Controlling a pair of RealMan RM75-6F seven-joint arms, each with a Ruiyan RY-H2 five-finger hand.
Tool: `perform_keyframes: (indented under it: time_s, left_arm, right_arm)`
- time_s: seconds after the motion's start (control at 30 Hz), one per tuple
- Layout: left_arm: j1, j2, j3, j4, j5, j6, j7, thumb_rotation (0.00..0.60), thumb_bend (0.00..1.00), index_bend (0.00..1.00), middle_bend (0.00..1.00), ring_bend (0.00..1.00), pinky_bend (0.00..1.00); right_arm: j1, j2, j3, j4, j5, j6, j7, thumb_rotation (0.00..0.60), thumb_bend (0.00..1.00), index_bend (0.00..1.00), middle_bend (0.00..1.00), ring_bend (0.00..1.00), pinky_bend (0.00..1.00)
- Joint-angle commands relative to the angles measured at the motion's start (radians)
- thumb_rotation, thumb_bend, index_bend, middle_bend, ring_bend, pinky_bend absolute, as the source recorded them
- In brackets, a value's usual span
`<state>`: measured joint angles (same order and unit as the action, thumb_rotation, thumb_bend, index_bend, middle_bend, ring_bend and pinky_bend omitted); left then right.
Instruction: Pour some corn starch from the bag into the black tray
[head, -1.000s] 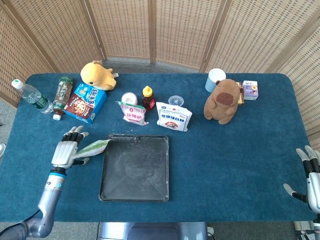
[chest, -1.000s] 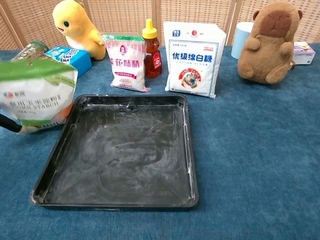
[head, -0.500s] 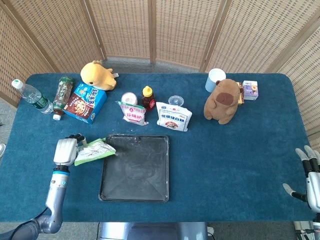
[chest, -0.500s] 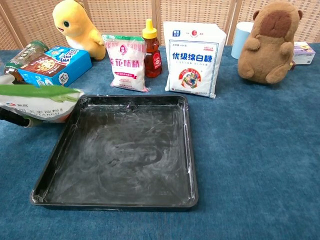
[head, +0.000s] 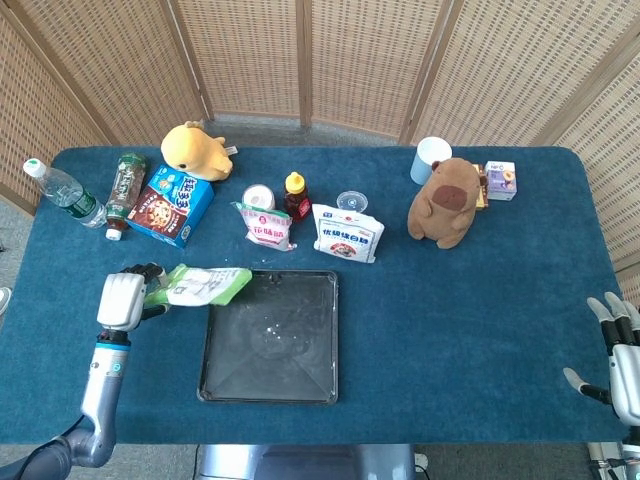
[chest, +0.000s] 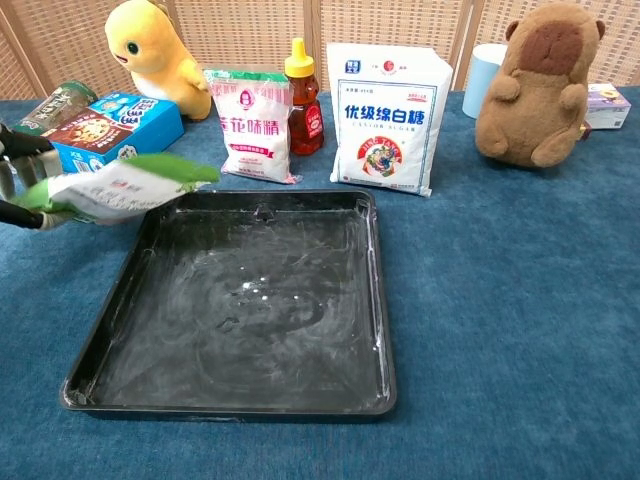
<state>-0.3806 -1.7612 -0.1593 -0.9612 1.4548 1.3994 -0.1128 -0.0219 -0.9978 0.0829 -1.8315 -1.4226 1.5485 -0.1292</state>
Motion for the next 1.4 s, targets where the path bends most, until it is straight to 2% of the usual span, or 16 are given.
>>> perform_keyframes:
  time_s: [0.03, 0.3, 0.7, 1.03, 1.4]
  left_arm:
    - [0.000, 0.029, 0.013, -0.008, 0.035, 0.035, -0.012, 0.600, 0.22, 0.65, 0.57, 0.55, 0.57]
    - [-0.029, 0.139, 0.055, -0.089, 0.149, 0.088, 0.057, 0.600, 0.22, 0.65, 0.57, 0.55, 0.57]
    - [-0.104, 0.272, 0.101, -0.222, 0.299, 0.074, 0.248, 0.600, 0.21, 0.65, 0.57, 0.55, 0.60]
    - [-0.187, 0.372, 0.092, -0.330, 0.411, 0.035, 0.488, 0.600, 0.20, 0.65, 0.57, 0.55, 0.61]
    - [-0.252, 0.450, 0.089, -0.402, 0.495, -0.017, 0.635, 0.600, 0.19, 0.66, 0.58, 0.55, 0.61]
  right_arm:
    - [0.000, 0.000, 0.000, 0.000, -0.001, 0.001, 0.000, 0.600, 0.08, 0.11, 0.00, 0.00, 0.00]
    - [-0.003, 0.004, -0.001, -0.004, -0.009, 0.008, 0.008, 0.600, 0.08, 0.11, 0.00, 0.00, 0.00]
    - [-0.007, 0.015, 0.000, -0.008, -0.014, 0.017, 0.029, 0.600, 0.08, 0.11, 0.00, 0.00, 0.00]
    - [-0.012, 0.024, 0.002, -0.008, -0.017, 0.023, 0.049, 0.600, 0.08, 0.11, 0.00, 0.00, 0.00]
    - [-0.009, 0.020, 0.001, -0.007, -0.014, 0.018, 0.040, 0.600, 0.08, 0.11, 0.00, 0.00, 0.00]
